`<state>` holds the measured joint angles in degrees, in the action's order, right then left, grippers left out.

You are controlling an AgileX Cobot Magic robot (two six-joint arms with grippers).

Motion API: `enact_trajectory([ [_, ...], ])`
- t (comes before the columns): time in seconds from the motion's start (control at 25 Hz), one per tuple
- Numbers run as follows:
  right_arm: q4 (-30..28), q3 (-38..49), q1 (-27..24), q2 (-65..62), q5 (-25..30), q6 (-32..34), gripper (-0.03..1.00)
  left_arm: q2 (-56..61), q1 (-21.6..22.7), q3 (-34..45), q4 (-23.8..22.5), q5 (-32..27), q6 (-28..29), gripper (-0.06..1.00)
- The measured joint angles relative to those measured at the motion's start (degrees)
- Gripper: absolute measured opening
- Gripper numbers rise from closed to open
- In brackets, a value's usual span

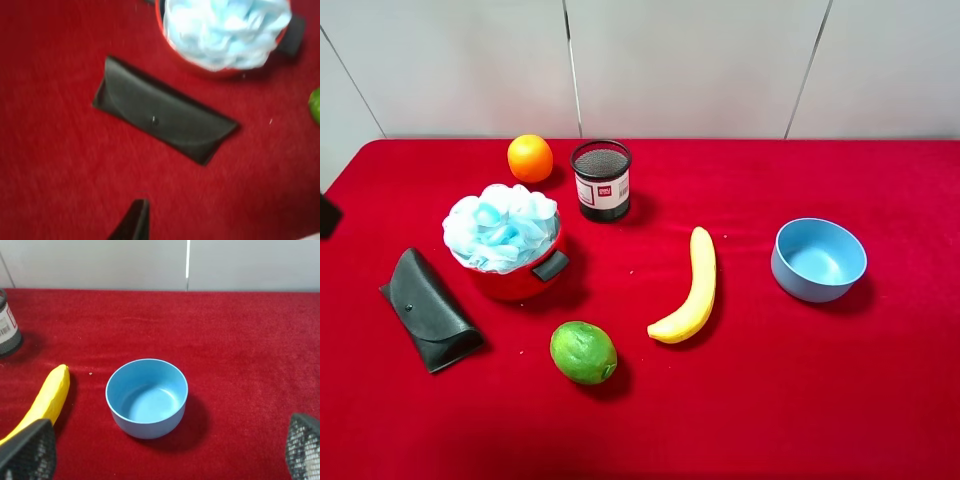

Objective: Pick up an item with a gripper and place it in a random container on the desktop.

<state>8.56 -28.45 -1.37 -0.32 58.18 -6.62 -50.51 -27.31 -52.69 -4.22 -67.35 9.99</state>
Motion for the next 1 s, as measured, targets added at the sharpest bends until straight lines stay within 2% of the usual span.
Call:
enact_trajectory([
  [0.28, 0.0, 0.0, 0.0, 0.0, 0.0, 0.0, 0.69, 9.6, 0.9, 11.9, 0.2, 1.7, 0.4, 0.99],
  [0.48, 0.0, 0.0, 0.0, 0.0, 0.0, 0.0, 0.69, 17.7, 5.8, 18.5, 0.2, 4.2, 0.3, 0.99],
  [0.6, 0.0, 0.0, 0.0, 0.0, 0.0, 0.0, 0.69, 22.8, 8.4, 20.8, 0.1, 4.2, -1.6, 0.99],
  [1.0, 0.0, 0.0, 0.0, 0.0, 0.0, 0.0, 0.69, 36.5, 17.8, 24.3, 0.2, 6.2, -6.9, 0.99],
])
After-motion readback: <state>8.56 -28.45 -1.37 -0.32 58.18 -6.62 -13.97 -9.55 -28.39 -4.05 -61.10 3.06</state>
